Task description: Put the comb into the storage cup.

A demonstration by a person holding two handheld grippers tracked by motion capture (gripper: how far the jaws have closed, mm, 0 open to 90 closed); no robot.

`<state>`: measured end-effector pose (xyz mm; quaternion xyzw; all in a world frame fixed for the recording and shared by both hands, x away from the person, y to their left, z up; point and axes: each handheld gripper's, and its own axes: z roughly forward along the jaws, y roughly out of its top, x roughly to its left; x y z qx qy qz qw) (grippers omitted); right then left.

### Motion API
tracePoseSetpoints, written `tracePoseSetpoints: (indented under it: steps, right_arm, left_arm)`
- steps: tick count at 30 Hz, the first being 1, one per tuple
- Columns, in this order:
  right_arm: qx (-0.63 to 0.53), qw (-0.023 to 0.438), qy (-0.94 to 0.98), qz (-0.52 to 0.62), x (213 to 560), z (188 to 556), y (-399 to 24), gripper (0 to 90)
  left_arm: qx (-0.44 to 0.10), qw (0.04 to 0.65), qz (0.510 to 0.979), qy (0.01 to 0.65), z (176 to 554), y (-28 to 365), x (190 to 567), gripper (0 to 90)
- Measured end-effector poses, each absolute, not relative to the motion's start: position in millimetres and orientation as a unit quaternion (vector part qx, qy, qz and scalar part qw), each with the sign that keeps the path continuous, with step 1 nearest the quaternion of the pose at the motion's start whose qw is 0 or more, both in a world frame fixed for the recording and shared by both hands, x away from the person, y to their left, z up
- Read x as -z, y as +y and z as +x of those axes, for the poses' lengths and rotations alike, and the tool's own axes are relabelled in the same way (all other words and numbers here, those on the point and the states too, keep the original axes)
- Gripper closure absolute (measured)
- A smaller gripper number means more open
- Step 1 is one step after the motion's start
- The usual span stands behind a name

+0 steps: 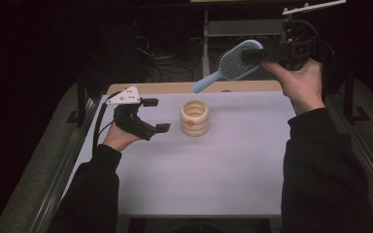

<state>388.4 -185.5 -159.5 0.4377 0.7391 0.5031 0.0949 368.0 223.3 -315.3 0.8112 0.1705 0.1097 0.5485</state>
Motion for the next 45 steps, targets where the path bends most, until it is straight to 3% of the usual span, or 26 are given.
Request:
tracePoseSetpoints:
  steps: [45]
  right_arm:
    - [-0.428,0.086,0.772,0.461,224.2,444.3,-149.5,56.7]
  left_arm:
    - [-0.122,0.578,0.77,0.24,350.9,304.2,382.3,0.0]
